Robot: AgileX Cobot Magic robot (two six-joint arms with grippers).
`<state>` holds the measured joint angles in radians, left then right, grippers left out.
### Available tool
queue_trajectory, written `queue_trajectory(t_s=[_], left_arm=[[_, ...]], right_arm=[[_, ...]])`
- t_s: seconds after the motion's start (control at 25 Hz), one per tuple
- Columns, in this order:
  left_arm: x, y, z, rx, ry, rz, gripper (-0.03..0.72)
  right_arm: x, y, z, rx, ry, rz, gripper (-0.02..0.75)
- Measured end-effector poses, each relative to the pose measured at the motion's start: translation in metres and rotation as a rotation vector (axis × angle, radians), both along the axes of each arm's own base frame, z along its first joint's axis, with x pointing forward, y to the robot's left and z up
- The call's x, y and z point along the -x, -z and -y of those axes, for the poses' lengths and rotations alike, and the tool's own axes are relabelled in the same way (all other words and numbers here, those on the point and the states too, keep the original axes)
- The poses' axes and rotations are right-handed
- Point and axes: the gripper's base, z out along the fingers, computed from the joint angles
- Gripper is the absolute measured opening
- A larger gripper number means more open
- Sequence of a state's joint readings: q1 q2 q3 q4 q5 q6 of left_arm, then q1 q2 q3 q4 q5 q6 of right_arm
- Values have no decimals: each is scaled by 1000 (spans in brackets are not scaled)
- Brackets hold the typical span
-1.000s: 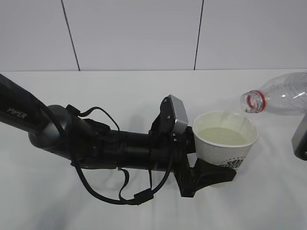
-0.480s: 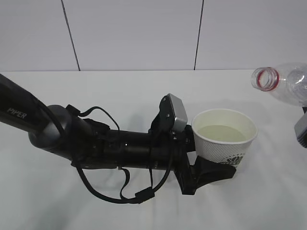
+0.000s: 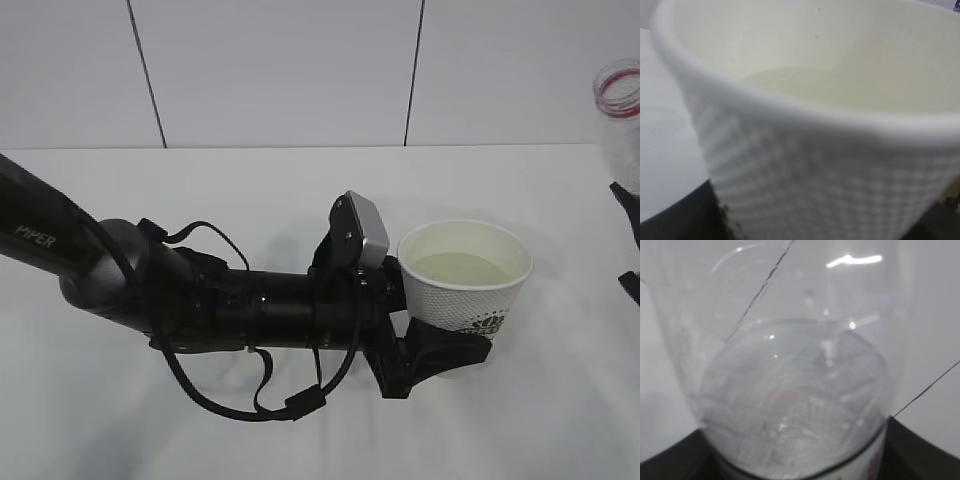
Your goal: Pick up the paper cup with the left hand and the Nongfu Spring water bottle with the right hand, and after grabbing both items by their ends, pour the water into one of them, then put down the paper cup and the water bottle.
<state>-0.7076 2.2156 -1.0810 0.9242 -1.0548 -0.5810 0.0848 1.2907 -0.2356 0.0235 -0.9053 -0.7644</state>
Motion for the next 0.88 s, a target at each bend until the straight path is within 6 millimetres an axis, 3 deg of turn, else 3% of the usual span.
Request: queue_trajectory(t_s=[0.76,0.88], left_arm=[[-2,-1,0,9,-24,-10,535],[-2,-1,0,9,-26,-11,535]], right_arm=[[0,0,0,-734,48,-48,473],[0,1,0,-777,54,-60,473]])
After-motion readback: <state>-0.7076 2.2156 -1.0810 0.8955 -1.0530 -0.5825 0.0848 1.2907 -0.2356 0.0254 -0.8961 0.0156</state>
